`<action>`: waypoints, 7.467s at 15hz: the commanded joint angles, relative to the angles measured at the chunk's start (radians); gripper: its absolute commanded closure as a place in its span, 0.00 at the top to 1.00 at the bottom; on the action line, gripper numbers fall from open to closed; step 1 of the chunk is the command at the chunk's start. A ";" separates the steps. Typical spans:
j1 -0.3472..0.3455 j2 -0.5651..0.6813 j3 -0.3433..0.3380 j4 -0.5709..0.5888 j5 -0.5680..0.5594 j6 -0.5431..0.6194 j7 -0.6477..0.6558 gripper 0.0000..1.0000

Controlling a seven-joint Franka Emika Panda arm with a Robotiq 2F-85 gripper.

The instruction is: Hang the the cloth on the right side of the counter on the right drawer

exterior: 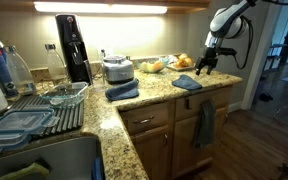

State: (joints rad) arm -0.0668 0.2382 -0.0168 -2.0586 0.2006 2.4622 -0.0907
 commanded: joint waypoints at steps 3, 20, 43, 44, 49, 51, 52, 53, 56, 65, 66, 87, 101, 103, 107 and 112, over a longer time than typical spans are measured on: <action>0.000 0.137 0.000 0.178 -0.015 -0.023 0.039 1.00; -0.012 0.392 0.009 0.494 -0.015 -0.072 0.066 0.80; -0.045 0.026 0.107 0.127 0.051 -0.021 -0.154 0.09; -0.040 -0.012 0.108 0.087 0.056 -0.015 -0.171 0.09; -0.009 -0.180 0.114 -0.108 0.104 0.043 -0.233 0.09; 0.009 -0.226 0.109 -0.173 0.117 0.062 -0.238 0.09; 0.019 -0.245 0.106 -0.206 0.118 0.079 -0.235 0.08; 0.027 -0.256 0.102 -0.229 0.110 0.083 -0.228 0.08; 0.043 -0.211 0.092 -0.184 0.085 0.049 -0.204 0.11; 0.051 -0.228 0.088 -0.219 0.085 0.059 -0.204 0.05; 0.054 -0.245 0.090 -0.235 0.096 0.056 -0.215 0.05; 0.191 -0.324 0.101 -0.577 0.154 0.309 -0.225 0.05; 0.190 -0.186 0.136 -0.562 0.265 0.458 -0.249 0.05; 0.189 -0.154 0.150 -0.551 0.319 0.479 -0.291 0.05; 0.175 -0.074 0.196 -0.518 0.464 0.507 -0.386 0.05; 0.128 0.022 0.264 -0.454 0.638 0.559 -0.549 0.05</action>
State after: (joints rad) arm 0.1091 0.2084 0.1996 -2.5528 0.7449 2.9799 -0.5386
